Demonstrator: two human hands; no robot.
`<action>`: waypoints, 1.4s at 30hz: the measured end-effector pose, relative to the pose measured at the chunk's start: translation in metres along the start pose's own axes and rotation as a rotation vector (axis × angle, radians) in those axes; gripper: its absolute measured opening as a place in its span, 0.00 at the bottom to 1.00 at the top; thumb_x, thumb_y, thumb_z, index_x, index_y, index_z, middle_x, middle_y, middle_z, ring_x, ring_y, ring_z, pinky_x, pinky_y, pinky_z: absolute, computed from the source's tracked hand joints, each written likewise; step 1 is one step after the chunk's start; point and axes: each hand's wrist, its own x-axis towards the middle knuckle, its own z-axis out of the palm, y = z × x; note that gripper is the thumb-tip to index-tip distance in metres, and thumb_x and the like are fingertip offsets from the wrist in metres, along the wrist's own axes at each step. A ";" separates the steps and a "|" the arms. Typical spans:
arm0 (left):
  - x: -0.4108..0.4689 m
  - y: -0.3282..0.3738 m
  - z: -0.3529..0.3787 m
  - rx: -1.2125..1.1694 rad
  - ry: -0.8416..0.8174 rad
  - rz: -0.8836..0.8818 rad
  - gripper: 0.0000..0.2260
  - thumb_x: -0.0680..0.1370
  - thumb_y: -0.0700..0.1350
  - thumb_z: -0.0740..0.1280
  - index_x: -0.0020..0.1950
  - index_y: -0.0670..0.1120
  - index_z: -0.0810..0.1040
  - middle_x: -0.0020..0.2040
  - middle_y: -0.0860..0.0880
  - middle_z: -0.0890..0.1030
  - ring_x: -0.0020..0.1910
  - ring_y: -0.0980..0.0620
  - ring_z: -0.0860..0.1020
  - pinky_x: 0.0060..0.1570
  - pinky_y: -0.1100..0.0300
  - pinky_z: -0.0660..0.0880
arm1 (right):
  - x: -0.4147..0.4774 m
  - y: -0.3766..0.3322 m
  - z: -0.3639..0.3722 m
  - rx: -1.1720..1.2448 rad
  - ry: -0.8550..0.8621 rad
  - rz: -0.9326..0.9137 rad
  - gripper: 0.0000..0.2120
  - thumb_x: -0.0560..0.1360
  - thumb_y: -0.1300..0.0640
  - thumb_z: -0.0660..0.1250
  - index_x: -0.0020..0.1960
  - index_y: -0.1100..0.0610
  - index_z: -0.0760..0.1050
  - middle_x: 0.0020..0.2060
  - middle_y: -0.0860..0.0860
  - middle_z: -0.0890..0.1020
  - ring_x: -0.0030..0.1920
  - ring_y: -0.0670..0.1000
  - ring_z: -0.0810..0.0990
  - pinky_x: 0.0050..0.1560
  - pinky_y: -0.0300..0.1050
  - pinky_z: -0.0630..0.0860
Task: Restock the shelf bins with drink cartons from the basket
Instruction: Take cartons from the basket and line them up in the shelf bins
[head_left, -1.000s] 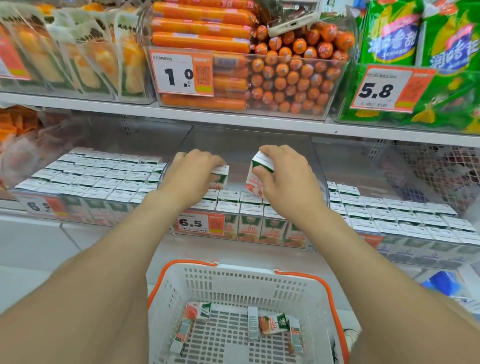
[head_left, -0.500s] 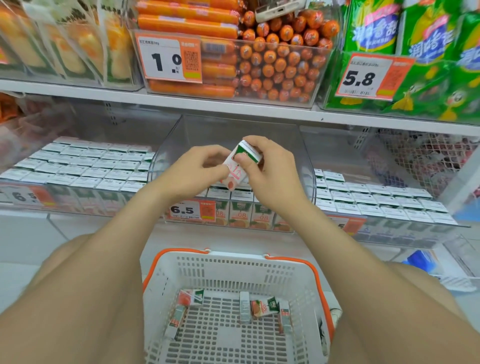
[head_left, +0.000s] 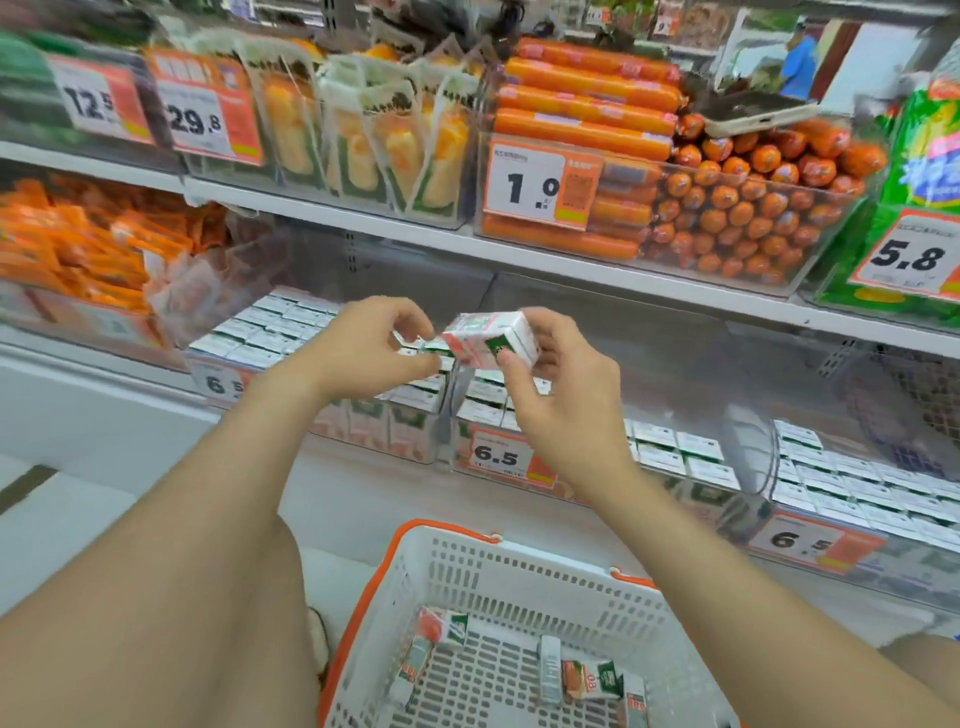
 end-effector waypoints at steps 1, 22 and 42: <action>0.003 -0.010 -0.003 0.077 0.025 -0.017 0.10 0.76 0.52 0.76 0.55 0.54 0.82 0.55 0.52 0.79 0.54 0.49 0.81 0.51 0.56 0.75 | 0.009 -0.002 0.011 -0.042 0.008 -0.042 0.16 0.80 0.56 0.71 0.67 0.53 0.75 0.54 0.44 0.84 0.52 0.46 0.82 0.55 0.49 0.80; 0.007 -0.041 0.021 0.433 -0.376 -0.155 0.35 0.79 0.67 0.61 0.81 0.51 0.64 0.77 0.45 0.67 0.75 0.39 0.66 0.70 0.38 0.70 | 0.140 0.001 0.131 -1.001 -0.666 0.104 0.10 0.77 0.68 0.64 0.53 0.55 0.75 0.49 0.55 0.80 0.50 0.60 0.79 0.53 0.50 0.68; -0.085 -0.002 0.092 0.655 -0.654 -0.176 0.08 0.78 0.46 0.70 0.42 0.48 0.74 0.41 0.49 0.78 0.37 0.48 0.76 0.40 0.57 0.73 | -0.112 0.042 0.063 -0.471 -0.453 -0.399 0.08 0.71 0.59 0.61 0.43 0.58 0.79 0.36 0.54 0.79 0.38 0.59 0.77 0.39 0.50 0.71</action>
